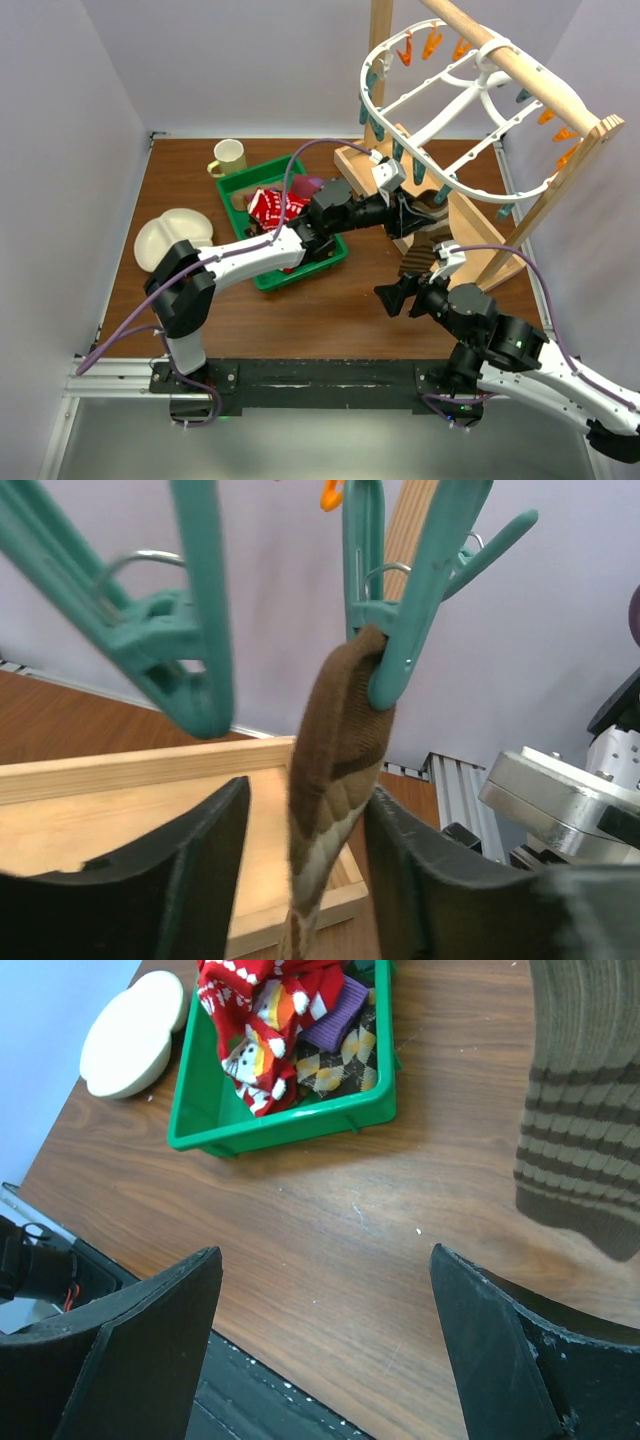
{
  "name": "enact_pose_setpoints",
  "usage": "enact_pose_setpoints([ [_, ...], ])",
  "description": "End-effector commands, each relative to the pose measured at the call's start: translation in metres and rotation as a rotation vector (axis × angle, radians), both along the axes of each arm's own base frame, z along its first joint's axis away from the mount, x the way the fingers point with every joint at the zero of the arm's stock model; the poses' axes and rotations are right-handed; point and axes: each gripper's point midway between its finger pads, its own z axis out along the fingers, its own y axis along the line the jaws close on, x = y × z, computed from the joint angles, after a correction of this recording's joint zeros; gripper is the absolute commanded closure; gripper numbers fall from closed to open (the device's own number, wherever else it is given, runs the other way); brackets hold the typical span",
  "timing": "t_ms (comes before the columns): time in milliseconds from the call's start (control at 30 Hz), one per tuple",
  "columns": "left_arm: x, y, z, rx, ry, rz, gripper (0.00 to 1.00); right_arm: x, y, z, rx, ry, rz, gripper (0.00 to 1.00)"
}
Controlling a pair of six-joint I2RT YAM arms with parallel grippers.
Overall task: Remove the socks clipped to the hanger
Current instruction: Remove the sock from the hanger.
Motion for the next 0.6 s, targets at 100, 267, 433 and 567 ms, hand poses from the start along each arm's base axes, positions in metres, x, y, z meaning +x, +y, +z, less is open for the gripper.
enact_pose_setpoints([
  [100, -0.009, 0.008, 0.05, -0.084, -0.077, -0.011, 0.91, 0.005, -0.005, 0.029, 0.026, -0.054, -0.029, 0.11],
  [267, 0.001, 0.036, 0.063, -0.075, -0.099, -0.018, 1.0, 0.01, -0.008, 0.051, 0.046, -0.105, -0.049, 0.11],
  [433, -0.003, 0.054, 0.066, -0.012, -0.145, -0.077, 1.0, 0.015, -0.01, 0.083, 0.101, -0.203, -0.063, 0.11],
  [567, -0.01, 0.057, 0.061, 0.033, -0.141, -0.161, 1.0, 0.018, -0.011, 0.116, 0.17, -0.321, -0.067, 0.11],
])
